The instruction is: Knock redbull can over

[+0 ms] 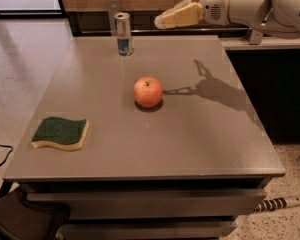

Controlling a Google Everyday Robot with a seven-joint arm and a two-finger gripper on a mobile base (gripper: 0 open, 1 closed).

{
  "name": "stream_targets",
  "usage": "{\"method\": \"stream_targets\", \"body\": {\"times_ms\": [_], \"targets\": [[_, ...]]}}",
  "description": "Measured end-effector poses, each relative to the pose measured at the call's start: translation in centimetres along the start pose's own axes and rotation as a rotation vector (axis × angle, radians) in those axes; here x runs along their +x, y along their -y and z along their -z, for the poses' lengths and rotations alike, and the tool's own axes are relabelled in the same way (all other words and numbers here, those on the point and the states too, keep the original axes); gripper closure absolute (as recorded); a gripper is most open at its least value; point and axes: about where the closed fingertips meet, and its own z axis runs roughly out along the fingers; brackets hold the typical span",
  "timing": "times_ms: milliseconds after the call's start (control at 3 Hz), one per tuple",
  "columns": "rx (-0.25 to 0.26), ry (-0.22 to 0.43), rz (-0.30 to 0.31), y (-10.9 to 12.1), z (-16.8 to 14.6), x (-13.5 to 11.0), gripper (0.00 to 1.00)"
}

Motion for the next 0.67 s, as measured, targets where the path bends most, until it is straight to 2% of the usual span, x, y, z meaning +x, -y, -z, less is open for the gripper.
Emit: {"method": "stream_targets", "body": {"times_ms": [333,667], "targets": [[-0.014,0.012,-0.038,-0.2,-2.1,1.9,0.00],[-0.019,-0.004,-0.062,-0.9,-4.7,3.6,0.00]]}}
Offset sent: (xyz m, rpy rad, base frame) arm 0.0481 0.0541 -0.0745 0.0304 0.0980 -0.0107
